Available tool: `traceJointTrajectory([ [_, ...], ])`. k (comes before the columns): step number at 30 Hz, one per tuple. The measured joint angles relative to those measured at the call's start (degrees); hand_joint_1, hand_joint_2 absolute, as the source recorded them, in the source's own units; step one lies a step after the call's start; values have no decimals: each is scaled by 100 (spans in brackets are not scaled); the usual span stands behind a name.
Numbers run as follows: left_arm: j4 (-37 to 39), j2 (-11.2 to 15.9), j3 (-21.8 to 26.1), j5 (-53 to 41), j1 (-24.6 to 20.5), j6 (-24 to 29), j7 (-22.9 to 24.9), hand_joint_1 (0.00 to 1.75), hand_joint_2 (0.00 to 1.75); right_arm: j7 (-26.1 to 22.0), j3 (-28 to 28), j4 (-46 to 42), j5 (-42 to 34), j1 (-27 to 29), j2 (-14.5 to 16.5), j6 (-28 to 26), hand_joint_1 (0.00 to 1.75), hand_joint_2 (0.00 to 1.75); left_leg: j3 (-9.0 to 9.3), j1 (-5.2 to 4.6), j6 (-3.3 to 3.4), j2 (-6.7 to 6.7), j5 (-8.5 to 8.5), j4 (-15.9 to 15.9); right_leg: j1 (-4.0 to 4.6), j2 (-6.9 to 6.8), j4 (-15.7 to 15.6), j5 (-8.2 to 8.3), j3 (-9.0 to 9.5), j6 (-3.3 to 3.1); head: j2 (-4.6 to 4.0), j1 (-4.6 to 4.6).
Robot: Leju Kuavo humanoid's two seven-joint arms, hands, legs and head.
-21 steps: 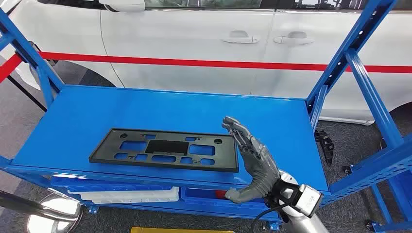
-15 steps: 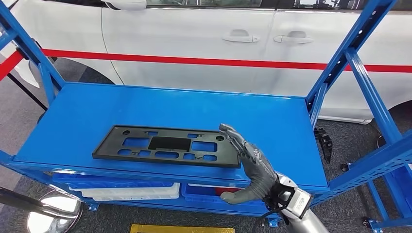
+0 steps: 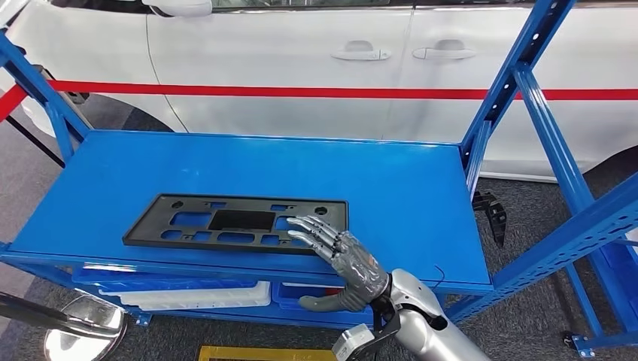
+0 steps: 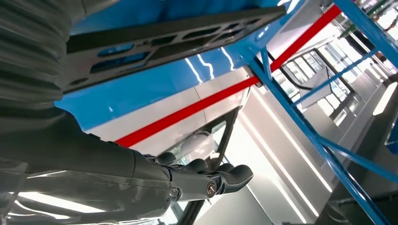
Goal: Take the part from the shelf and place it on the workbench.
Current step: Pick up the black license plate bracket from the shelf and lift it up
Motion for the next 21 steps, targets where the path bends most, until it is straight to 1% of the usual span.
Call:
traceJointTrajectory([
  [1, 0, 1, -3, 5, 8, 1, 1, 0, 0, 5, 33, 36, 3, -8, 2, -15, 0, 175, 3, -1, 9, 0, 73, -3, 7, 3, 6, 0, -2, -1, 0, 0],
  [2, 0, 1, -8, 7, 13, 2, 1, 0, 0, 8, 66, 66, 8, -22, 2, -27, 0, 175, 122, -1, 28, -1, 250, -251, 11, 10, 13, -1, 1, 0, 0, 0],
  [3, 0, 3, -15, 8, 15, 3, 0, 0, 0, 13, 92, 90, 27, -40, 4, -44, 0, 175, 318, -3, 56, -5, 478, -664, 13, 17, 20, -4, 4, 4, 0, 0],
  [4, 0, 7, -25, 9, 14, 4, 1, 0, 0, 27, 118, 111, 83, -65, 8, -78, 0, 175, 511, -13, 82, -11, 642, -1076, 22, 24, 28, -6, 3, 16, 0, 0],
  [5, 0, 9, -38, 11, 11, 7, 1, 0, 0, 63, 149, 137, 192, -100, 13, -144, 0, 175, 651, -23, 107, -17, 749, -1392, 30, 31, 37, -5, -5, 36, 0, 0],
  [6, 0, 12, -52, 16, 9, 8, 0, 0, 0, 124, 195, 177, 385, -152, 21, -252, 0, 175, 719, -36, 129, -23, 786, -1567, 37, 35, 41, 2, -18, 62, 0, 0],
  [7, 0, 13, -66, 24, 7, 9, 0, 0, 0, 207, 264, 236, 632, -221, 37, -386, 0, 175, 727, -50, 147, -25, 774, -1613, 42, 37, 38, 15, -29, 93, 0, 0],
  [9, 0, 11, -88, 43, 1, 10, -1, 0, 0, 397, 450, 404, 1161, -411, 82, -671, 0, 175, 723, -34, 206, -16, 818, -1652, 40, 39, 35, 25, -42, 155, 0, 0],
  [10, 0, 9, -95, 50, -7, 10, -2, 0, 0, 489, 555, 502, 1394, -520, 113, -805, 0, 175, 727, -20, 245, -11, 846, -1678, 40, 35, 89, -24, -68, 183, 0, 0],
  [11, 0, 7, -100, 55, -17, 10, -4, 0, 0, 572, 655, 600, 1593, -630, 144, -922, 0, 175, 726, -4, 279, -4, 873, -1703, 40, 31, 228, -128, -131, 204, 0, 0],
  [12, 0, 5, -105, 59, -27, 10, -8, 0, 0, 655, 760, 709, 1781, -741, 178, -1033, 0, 175, 720, 3, 303, 0, 892, -1715, 35, 26, 506, -299, -255, 220, 0, 0],
  [13, 1, 6, -113, 64, -35, 12, -11, 0, 0, 732, 862, 822, 1945, -842, 215, -1126, 0, 175, 706, -1, 318, 0, 901, -1717, 33, 22, 882, -495, -425, 233, 0, 1],
  [14, 1, 7, -121, 69, -36, 16, -13, 0, 0, 798, 958, 930, 2084, -922, 247, -1198, 0, 175, 693, -5, 323, 0, 905, -1713, 28, 22, 1268, -655, -599, 242, 0, 0],
  [15, 1, 8, -130, 77, -34, 20, -14, 0, 0, 860, 1054, 1033, 2206, -989, 277, -1258, 0, 175, 685, -9, 325, 0, 907, -1707, 23, 21, 1556, -734, -727, 249, 0, 0],
  [16, 1, 9, -137, 85, -31, 26, -14, 0, 0, 911, 1141, 1119, 2299, -1042, 303, -1299, 0, 175, 681, -11, 325, -3, 907, -1699, 18, 20, 1628, -695, -753, 251, 0, 0],
  [17, 1, 8, -143, 94, -30, 30, -13, 0, 0, 965, 1221, 1188, 2374, -1098, 332, -1333, 0, 175, 681, -11, 319, -6, 904, -1687, 13, 18, 1442, -540, -659, 245, 0, 0],
  [18, 0, 7, -148, 107, -31, 34, -13, 0, 0, 1029, 1292, 1244, 2436, -1161, 365, -1366, 0, 175, 683, -11, 310, -9, 897, -1673, 10, 15, 1085, -329, -483, 231, 0, 0],
  [19, 0, 5, -155, 120, -33, 40, -13, 0, 0, 1114, 1358, 1302, 2505, -1237, 405, -1417, 0, 175, 680, -11, 294, -11, 889, -1660, 10, 9, 688, -169, -288, 210, 0, 0],
  [20, 0, 3, -169, 135, -40, 46, -13, 0, 0, 1215, 1417, 1362, 2584, -1319, 455, -1483, 0, 175, 665, -22, 268, -10, 880, -1636, 21, 4, 347, -56, -138, 186, 0, 0],
  [21, 0, 1, -186, 151, -44, 54, -13, 0, 0, 1327, 1471, 1433, 2677, -1396, 508, -1563, 0, 175, 644, -28, 237, -8, 879, -1621, 33, 3, 160, -15, -65, 163, 0, 0],
])
